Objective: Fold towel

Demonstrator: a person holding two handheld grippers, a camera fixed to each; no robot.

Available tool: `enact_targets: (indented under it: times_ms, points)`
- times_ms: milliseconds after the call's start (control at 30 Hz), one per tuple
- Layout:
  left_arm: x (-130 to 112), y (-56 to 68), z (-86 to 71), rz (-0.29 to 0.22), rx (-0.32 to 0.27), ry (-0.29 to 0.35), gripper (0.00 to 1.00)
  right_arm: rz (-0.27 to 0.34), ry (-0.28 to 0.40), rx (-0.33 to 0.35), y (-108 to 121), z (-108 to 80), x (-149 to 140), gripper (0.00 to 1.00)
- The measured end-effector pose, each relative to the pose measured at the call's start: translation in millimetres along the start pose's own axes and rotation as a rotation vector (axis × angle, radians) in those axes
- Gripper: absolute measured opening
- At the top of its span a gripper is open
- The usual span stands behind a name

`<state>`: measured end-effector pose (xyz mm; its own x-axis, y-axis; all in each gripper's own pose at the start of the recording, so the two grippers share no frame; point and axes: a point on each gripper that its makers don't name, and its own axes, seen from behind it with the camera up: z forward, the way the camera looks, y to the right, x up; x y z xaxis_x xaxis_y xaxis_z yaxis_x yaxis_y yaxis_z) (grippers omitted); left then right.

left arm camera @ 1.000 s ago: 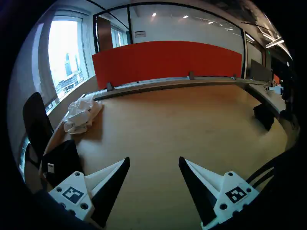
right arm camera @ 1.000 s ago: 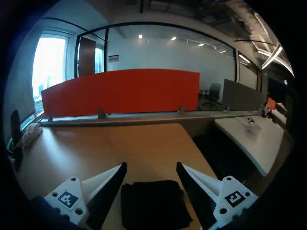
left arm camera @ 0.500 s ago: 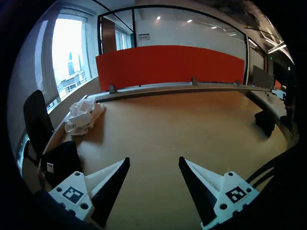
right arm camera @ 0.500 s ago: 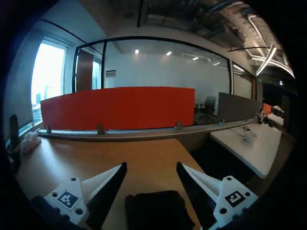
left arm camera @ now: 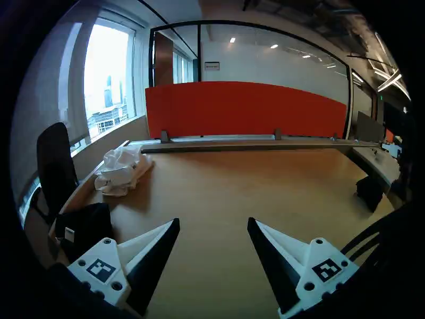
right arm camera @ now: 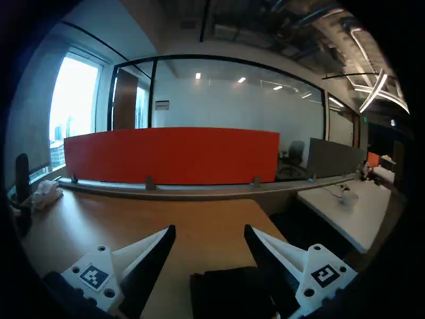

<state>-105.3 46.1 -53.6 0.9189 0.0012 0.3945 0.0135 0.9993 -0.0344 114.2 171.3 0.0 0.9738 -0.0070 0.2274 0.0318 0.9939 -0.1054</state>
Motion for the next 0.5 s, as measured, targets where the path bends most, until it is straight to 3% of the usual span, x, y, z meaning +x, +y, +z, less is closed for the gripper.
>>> enact_targets:
  times_ms: [500]
  points:
    - [33,-21.5,4.2,-0.080,0.025,0.115,0.94,-0.002,0.053,0.082,-85,-10.8,29,1.00]
